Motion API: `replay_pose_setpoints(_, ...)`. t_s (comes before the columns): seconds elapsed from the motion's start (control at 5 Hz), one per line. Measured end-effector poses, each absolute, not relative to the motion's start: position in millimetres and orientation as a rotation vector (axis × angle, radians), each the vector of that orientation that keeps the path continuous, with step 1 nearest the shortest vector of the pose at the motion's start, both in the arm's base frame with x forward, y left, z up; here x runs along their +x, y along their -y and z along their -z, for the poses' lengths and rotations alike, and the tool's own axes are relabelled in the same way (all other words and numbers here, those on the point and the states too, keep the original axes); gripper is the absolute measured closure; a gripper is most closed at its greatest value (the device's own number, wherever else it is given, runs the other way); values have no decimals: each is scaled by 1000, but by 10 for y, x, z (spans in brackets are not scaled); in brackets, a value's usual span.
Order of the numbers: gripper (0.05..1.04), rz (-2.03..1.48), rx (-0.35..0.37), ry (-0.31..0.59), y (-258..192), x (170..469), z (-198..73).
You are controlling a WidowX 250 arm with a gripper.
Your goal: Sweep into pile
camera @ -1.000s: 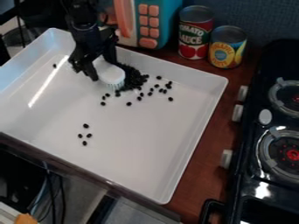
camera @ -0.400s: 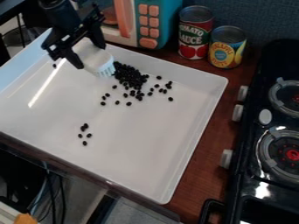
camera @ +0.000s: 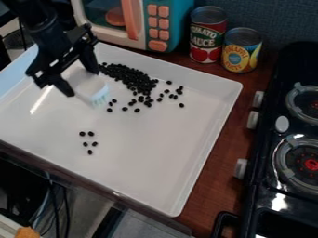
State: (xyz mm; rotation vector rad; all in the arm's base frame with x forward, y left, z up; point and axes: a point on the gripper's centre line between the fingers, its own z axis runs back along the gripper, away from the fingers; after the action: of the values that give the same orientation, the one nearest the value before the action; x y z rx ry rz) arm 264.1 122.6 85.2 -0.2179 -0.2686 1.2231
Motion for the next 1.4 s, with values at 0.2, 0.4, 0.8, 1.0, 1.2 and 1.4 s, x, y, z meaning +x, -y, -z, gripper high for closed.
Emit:
replay_pose_setpoints(0.2, 348, -1184, -213, 277, -1141, 2444, -817)
replay_pose_setpoints(0.4, 348, -1152, -196, 272, -1076, 2281, -724)
replay_pose_setpoints(0.8, 348, -1162, -155, 284, -1075, 2115, -522)
replay_pose_setpoints(1.0, 348, -1180, -124, 283, -1063, 2108, -372)
replay_pose_setpoints(1.2, 348, -1196, -101, 295, -1077, 2150, -279)
replay_pose_setpoints(1.4, 348, -1200, -85, 328, -1088, 2227, -241)
